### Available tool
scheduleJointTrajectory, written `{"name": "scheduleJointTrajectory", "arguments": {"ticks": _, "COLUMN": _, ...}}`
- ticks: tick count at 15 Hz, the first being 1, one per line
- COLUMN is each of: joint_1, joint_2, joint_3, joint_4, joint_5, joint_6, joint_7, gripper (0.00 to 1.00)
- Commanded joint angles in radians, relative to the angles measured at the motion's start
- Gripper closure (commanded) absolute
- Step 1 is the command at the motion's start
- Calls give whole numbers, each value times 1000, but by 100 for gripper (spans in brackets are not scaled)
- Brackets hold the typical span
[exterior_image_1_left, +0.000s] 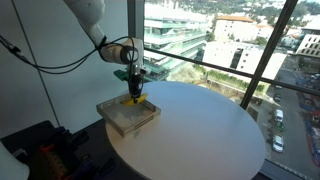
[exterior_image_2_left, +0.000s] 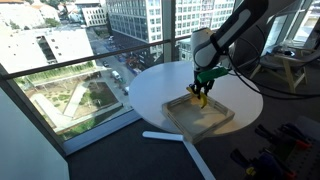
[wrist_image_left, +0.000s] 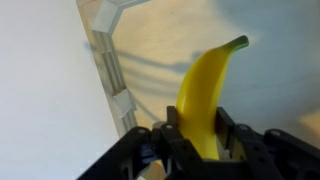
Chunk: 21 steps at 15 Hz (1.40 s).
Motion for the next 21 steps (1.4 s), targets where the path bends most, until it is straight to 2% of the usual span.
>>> {"name": "scheduleJointTrajectory", "arguments": {"ticks": 1, "joint_1": -11, "joint_2": -43, "joint_3": 6, "joint_4": -3, "joint_5": -18, "joint_6": 3, "joint_7": 10, "gripper": 84}}
{"name": "scheduleJointTrajectory", "arguments": {"ticks": 10, "joint_1": -22, "joint_2": -143, "joint_3": 16, "joint_4": -15, "joint_5": -12, "joint_6": -43, "joint_7": 9, "gripper": 84}}
{"name": "scheduleJointTrajectory", "arguments": {"ticks": 21, "joint_1": -58, "joint_2": -244, "joint_3": 40, "joint_4": -47, "joint_5": -2, "joint_6": -155, "joint_7": 13, "gripper": 84}}
